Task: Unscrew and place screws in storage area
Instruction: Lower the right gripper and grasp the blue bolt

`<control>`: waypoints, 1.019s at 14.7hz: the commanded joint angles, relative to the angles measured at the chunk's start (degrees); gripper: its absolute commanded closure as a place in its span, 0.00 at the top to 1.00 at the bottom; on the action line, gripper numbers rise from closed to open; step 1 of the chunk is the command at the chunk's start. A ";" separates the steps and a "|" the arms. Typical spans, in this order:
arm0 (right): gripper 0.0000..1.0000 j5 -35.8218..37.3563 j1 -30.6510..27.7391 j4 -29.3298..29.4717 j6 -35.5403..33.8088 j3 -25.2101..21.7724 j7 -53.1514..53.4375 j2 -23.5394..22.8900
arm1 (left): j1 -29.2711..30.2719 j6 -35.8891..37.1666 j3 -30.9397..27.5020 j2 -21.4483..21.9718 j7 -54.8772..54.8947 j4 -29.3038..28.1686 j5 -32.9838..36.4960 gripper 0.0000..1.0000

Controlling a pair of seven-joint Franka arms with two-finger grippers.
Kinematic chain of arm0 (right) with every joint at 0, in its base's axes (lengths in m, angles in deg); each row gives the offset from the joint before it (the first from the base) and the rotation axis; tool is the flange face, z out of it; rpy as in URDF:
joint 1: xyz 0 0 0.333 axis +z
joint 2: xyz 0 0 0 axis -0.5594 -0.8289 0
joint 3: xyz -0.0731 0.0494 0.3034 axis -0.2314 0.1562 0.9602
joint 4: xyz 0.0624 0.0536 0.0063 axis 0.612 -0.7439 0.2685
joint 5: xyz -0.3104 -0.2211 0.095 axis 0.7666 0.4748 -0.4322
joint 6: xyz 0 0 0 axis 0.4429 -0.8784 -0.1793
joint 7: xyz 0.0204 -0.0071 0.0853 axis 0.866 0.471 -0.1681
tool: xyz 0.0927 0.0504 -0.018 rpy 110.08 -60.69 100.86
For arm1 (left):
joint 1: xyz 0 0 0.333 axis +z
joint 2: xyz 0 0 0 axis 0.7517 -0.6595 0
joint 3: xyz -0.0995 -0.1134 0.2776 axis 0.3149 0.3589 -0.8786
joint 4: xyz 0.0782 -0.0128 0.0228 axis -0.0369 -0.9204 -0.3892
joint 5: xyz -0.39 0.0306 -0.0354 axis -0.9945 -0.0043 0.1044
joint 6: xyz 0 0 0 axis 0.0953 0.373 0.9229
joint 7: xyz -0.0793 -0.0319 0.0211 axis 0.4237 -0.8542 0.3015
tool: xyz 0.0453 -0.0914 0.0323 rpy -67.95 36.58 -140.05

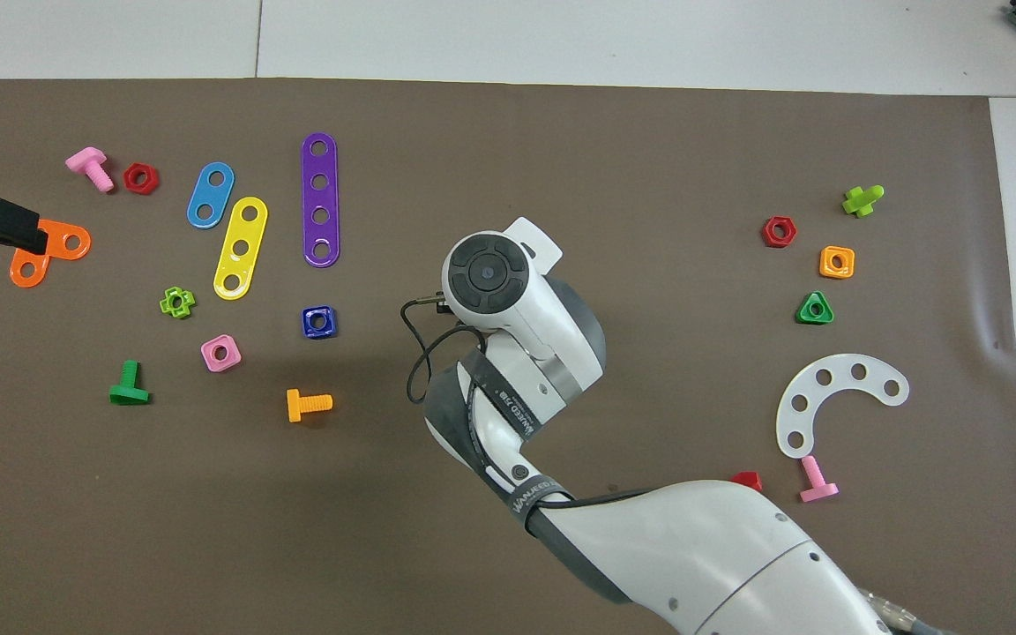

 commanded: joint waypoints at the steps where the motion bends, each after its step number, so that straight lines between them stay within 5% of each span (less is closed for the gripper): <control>1: 0.49 -0.27 -0.15 -2.27 0.17 0.35 -1.45 1.80 | 0.08 -1.44 -0.07 2.15 -0.30 -2.68 1.26 1.00; 3: 0.48 -0.27 -0.15 -2.27 0.34 0.35 -1.54 1.80 | -0.01 -1.44 -0.07 2.15 -0.30 -2.68 1.26 1.00; 4: 0.39 -0.27 -0.15 -2.27 0.25 0.35 -1.54 1.80 | -0.01 -1.35 -0.07 2.15 -0.30 -2.68 1.26 1.00; 5: 0.00 -0.27 -0.15 -2.18 0.25 0.35 -1.71 1.80 | -0.01 -1.35 -0.07 2.15 -0.30 -2.68 1.26 1.00; 11: 0.00 -0.53 -1.99 -0.60 -1.58 0.35 -3.03 2.84 | -0.01 -1.43 -0.07 2.15 -0.30 -2.68 1.26 1.00; 15: 0.00 -0.53 -11.11 -5.59 -7.82 0.35 -7.57 14.69 | -0.01 -1.43 -0.07 2.15 -0.30 -2.68 1.26 1.00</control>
